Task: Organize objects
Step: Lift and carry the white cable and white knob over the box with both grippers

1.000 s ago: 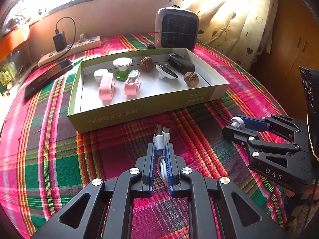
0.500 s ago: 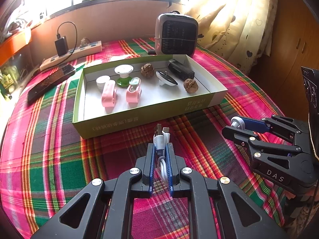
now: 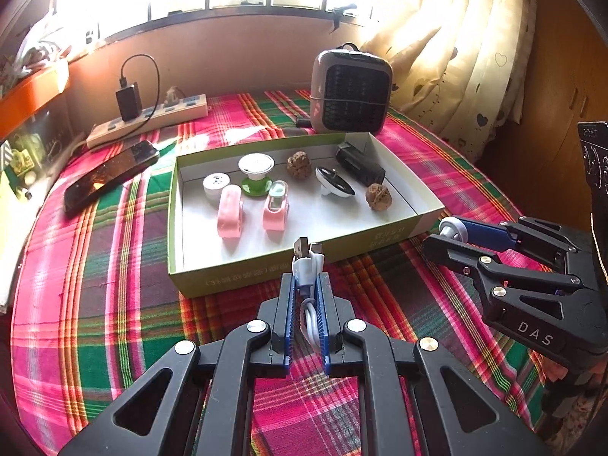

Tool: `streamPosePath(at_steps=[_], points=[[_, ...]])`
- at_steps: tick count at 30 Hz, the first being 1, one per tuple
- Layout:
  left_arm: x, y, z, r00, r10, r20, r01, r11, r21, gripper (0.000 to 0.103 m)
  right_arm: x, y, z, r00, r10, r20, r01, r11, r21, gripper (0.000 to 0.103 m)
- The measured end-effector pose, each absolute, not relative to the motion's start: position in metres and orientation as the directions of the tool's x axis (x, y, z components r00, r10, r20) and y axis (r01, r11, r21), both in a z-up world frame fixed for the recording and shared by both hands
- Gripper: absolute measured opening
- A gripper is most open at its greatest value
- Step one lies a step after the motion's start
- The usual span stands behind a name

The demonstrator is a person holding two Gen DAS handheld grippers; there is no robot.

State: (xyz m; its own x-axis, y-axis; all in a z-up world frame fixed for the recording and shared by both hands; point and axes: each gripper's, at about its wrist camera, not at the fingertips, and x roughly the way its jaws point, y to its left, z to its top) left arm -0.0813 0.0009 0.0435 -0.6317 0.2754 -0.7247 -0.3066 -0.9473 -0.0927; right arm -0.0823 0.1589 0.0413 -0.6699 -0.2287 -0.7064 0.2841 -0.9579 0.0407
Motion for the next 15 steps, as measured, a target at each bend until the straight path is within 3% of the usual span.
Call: streamPosePath(at_steps=[15], points=[[-0.12,-0.013,0.05,-0.635,0.252,-0.73,-0.269,-0.958,-0.096,0.01,-0.13,0.145,0.044,-0.633,-0.277,-0.723,0.328,-0.942,0.074,0.033]])
